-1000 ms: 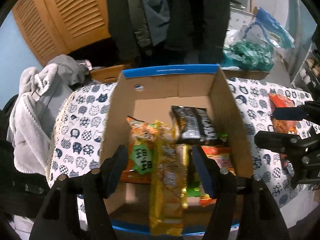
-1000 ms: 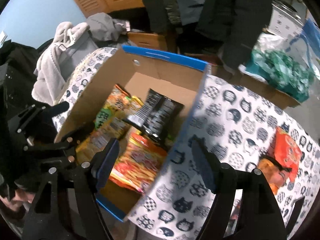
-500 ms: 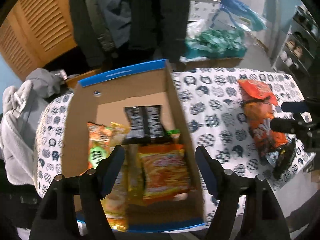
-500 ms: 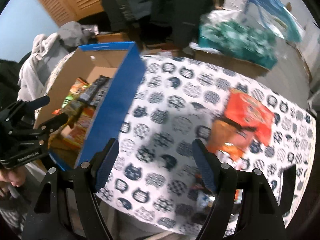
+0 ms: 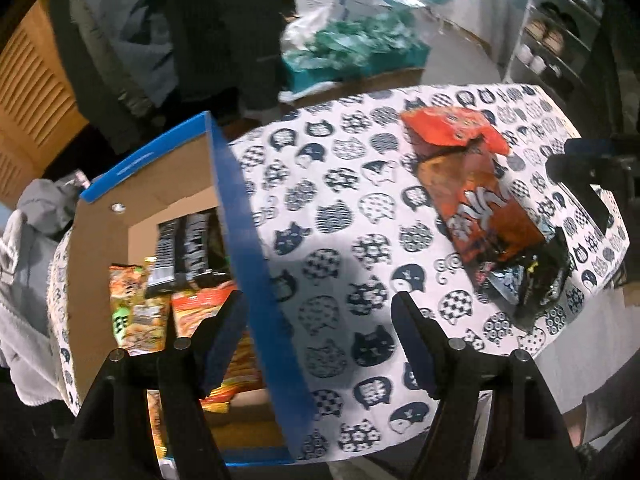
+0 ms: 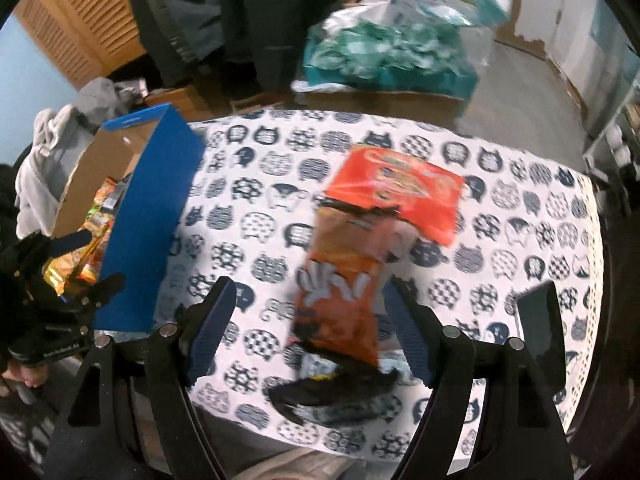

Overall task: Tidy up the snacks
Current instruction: 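Move both open grippers back to the snack pile, then grasp the orange fries bag with left gripper while right grasps black-and-silver bag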

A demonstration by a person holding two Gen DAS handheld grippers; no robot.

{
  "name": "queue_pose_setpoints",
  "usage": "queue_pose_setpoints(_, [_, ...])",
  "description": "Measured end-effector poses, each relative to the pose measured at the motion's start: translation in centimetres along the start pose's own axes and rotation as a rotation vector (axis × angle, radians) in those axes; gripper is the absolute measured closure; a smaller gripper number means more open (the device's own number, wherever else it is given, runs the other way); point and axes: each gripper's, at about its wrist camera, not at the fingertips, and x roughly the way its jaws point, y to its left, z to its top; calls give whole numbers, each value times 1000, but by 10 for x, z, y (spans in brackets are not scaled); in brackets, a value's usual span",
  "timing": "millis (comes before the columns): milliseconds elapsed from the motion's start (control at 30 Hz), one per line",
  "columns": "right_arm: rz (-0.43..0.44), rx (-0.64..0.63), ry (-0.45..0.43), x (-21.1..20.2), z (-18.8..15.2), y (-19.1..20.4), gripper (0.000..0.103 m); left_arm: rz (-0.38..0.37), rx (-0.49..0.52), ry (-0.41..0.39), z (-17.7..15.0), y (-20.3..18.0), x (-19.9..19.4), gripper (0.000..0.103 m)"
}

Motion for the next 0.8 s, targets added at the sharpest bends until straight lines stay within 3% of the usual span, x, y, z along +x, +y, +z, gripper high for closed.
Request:
queue_pose_setpoints(467, [-34, 127, 40, 8, -36, -74, 26, -25, 69, 53, 18, -54, 26, 28])
queue_pose_setpoints(800, [-34, 182, 91, 26, -56, -103, 26, -50, 69, 100, 32, -85, 53, 27])
